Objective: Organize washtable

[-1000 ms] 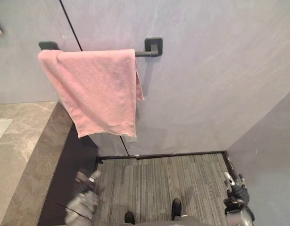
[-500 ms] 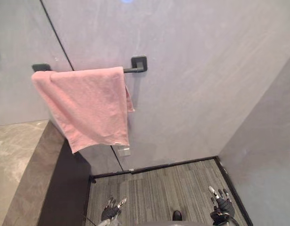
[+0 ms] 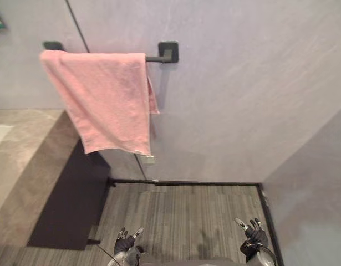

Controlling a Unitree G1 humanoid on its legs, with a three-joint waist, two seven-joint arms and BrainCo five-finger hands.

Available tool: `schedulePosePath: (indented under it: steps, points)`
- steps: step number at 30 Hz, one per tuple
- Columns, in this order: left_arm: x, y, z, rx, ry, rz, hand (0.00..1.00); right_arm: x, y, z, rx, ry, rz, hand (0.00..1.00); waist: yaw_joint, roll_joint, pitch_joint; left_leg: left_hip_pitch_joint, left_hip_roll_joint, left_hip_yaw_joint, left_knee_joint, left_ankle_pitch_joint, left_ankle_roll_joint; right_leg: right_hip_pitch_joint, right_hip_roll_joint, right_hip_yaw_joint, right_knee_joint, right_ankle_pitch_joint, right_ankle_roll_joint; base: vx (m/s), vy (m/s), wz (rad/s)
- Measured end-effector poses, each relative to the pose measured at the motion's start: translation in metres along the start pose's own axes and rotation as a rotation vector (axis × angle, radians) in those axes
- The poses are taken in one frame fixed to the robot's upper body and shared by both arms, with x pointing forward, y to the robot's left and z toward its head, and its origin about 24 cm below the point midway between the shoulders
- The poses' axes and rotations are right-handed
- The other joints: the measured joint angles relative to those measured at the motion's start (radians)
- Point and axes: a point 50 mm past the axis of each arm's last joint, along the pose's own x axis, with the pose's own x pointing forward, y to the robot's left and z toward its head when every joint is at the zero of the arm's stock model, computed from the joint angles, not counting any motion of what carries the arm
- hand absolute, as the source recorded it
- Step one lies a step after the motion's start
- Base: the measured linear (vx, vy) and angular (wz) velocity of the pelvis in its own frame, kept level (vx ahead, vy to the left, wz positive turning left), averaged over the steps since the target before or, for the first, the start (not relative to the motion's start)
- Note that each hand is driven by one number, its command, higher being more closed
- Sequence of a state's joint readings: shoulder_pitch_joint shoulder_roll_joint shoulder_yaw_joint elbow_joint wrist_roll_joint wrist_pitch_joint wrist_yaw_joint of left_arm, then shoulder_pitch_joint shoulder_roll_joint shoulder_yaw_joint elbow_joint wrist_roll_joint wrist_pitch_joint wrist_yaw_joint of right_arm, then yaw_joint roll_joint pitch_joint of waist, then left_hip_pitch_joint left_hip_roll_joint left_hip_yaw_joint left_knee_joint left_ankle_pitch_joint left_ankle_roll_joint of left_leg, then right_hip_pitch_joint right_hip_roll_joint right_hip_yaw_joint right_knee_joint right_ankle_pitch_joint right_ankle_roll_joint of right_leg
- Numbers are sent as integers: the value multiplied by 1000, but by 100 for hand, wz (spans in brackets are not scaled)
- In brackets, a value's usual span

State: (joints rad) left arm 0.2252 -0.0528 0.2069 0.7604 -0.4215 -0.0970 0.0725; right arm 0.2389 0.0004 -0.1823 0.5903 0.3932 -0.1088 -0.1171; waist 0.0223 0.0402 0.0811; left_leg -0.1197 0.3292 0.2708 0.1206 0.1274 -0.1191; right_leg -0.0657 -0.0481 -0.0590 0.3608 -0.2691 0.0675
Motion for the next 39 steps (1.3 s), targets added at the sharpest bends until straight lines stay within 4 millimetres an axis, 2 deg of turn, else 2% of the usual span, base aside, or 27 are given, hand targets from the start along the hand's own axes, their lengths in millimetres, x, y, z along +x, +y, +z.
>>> schedulePosePath:
  steps: [2,3,5,6,7,8,9,10,11,12,13,14,15,16,17,18,20,21,22,24,25,29,33,35,36,37,39]
  points:
    - [-2,1,-4,-4,11,4,0,3,3,5,-26,-11,32,0,-2,10,14,-9,0,-24,-31,26,-1,-6,5,-43,24,-9,-12,-196,-123,68]
    - [-3,5,-3,-20,7,14,0,6,5,7,-39,-13,45,0,1,9,29,-12,-1,-20,-52,79,-27,-10,10,-73,44,-15,-21,-205,-80,66]
    - [-1,10,2,-16,-7,26,0,8,10,10,-54,-17,65,0,-6,-22,46,-35,-35,-29,-136,220,-16,-30,-20,-120,49,-14,-43,-238,-48,87]
    - [2,12,11,-9,-35,34,0,9,13,10,-45,-18,72,0,-8,-47,67,-85,-51,-19,-41,154,-2,-44,-56,-176,52,-2,-61,-158,12,83]
    - [3,10,15,-9,-44,29,0,9,12,11,-46,-19,69,0,-2,-49,72,-104,-60,-9,44,83,16,-47,-70,-190,53,3,-62,-189,4,102]
    - [3,14,16,-14,-47,42,0,9,11,10,-48,-19,68,0,-4,-68,82,-138,-66,24,223,-56,53,-49,-99,-234,55,10,-55,-193,27,100]
    - [2,16,14,-11,-41,47,0,8,9,10,-48,-16,62,0,-9,-63,84,-148,-56,67,355,-160,86,-44,-123,-274,52,18,-46,-178,60,106]
    - [3,16,14,-11,-39,48,0,7,5,6,-48,-6,50,0,-10,-57,84,-144,-48,88,395,-201,91,-42,-131,-295,51,21,-39,-139,135,115]
    - [3,11,12,-16,-35,36,0,5,-1,3,-48,2,33,0,-10,-31,76,-146,-8,148,461,-259,97,-41,-140,-349,58,27,-31,-90,161,130]
    - [3,2,11,-23,-34,12,0,6,-6,5,-55,3,17,0,-10,5,77,-174,-17,188,442,-259,93,-46,-127,-387,89,21,-29,-115,123,157]
    - [4,1,13,-11,-37,3,0,7,-6,0,-56,29,14,0,-13,12,78,-179,-72,118,330,-239,99,-61,-88,-379,49,2,-47,-179,2,237]
    - [11,-1,24,16,-49,-2,0,6,-7,-12,-33,77,-10,0,-68,-41,66,-136,-186,58,102,-119,108,-40,-57,-362,-107,76,-142,-137,-67,266]
    - [14,0,27,21,-45,3,0,5,-11,-15,-9,84,-34,0,-85,-59,72,-121,-185,136,177,-170,147,-14,-89,-422,-145,129,-105,-158,-60,270]
    - [13,1,26,23,-41,4,0,4,-18,-20,16,105,-76,0,-63,-61,69,-35,-120,235,284,-219,122,12,-110,-479,-152,149,-92,-39,4,166]
    - [12,3,22,21,-33,9,0,4,-22,-18,21,102,-91,0,-65,-51,65,21,-104,255,245,-223,85,22,-116,-502,-154,151,-88,-63,95,149]
    - [12,0,20,21,-24,2,0,7,-30,-12,29,83,-119,0,-77,-22,65,52,-122,249,153,-213,48,28,-131,-569,-148,154,-82,-59,187,145]
    - [12,3,24,54,-32,0,0,5,-33,-17,55,99,-142,0,-72,-15,61,56,-156,268,68,-191,69,43,-155,-645,-150,163,-68,-132,209,137]
    - [12,8,25,70,-35,8,0,3,-34,-23,86,119,-162,0,-78,-22,48,65,-197,262,-25,-146,72,46,-182,-711,-154,170,-56,-179,173,139]
    - [13,8,27,77,-38,9,0,1,-37,-26,122,128,-189,0,-97,-19,41,75,-216,300,-92,-142,84,51,-206,-765,-156,176,-46,-171,172,139]
    - [13,7,24,81,-22,7,0,1,-43,-27,152,130,-233,0,-107,-9,41,83,-214,365,-115,-121,70,68,-234,-816,-161,191,-27,-148,179,106]
    - [11,10,17,84,5,17,0,2,-47,-23,170,121,-253,0,-113,4,41,95,-247,357,-163,-95,106,76,-245,-823,-170,209,-21,-150,207,63]
    - [6,30,3,138,66,71,0,8,-36,-16,189,103,-234,0,-113,11,44,117,-304,353,-222,-85,133,72,-252,-771,-209,255,-17,-138,201,8]
    - [4,35,-1,150,82,84,0,13,-22,-12,163,111,-177,0,-110,11,48,117,-331,351,-223,-94,146,59,-268,-719,-199,257,-14,-59,100,4]
    - [4,35,0,162,80,82,0,14,-10,-9,134,104,-124,0,-116,6,58,115,-345,315,-222,-100,155,9,-249,-522,-131,217,-34,-48,65,27]
    - [4,34,1,167,76,80,0,15,-7,-8,129,103,-113,0,-122,4,62,115,-347,298,-222,-101,156,-5,-228,-438,-115,201,-36,-37,24,69]
    - [7,30,4,167,63,73,0,13,-8,-10,125,106,-110,0,-122,-5,68,116,-352,277,-222,-101,156,-26,-187,-295,-89,184,-30,-12,-17,86]
    - [7,29,5,164,50,73,0,11,-10,-14,124,117,-118,0,-121,-28,69,117,-366,253,-222,-99,154,-28,-149,-197,-81,157,-24,-7,-53,70]
